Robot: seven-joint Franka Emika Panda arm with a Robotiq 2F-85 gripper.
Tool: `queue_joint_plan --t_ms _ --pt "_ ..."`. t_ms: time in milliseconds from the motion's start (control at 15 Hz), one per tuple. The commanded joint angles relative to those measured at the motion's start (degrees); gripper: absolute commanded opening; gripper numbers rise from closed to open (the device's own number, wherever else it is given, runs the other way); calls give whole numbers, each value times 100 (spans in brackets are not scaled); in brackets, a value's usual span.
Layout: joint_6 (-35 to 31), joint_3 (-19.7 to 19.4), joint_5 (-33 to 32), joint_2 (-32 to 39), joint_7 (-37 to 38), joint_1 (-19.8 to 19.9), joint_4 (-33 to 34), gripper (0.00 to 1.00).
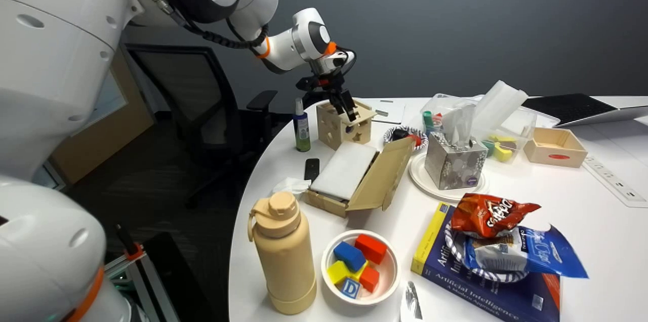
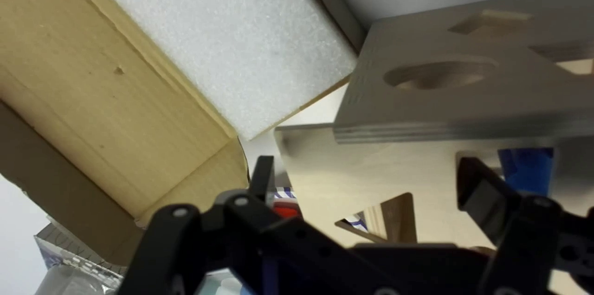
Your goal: Open the lid on the wooden toy box.
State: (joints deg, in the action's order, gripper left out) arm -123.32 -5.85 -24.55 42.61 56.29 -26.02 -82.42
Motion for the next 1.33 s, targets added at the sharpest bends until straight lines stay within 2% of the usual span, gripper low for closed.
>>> queue_joint_plan --t_ms 0,1267 --pt "194 -52 -99 118 110 8 255 100" --pt "376 -124 -28 59 207 166 213 100"
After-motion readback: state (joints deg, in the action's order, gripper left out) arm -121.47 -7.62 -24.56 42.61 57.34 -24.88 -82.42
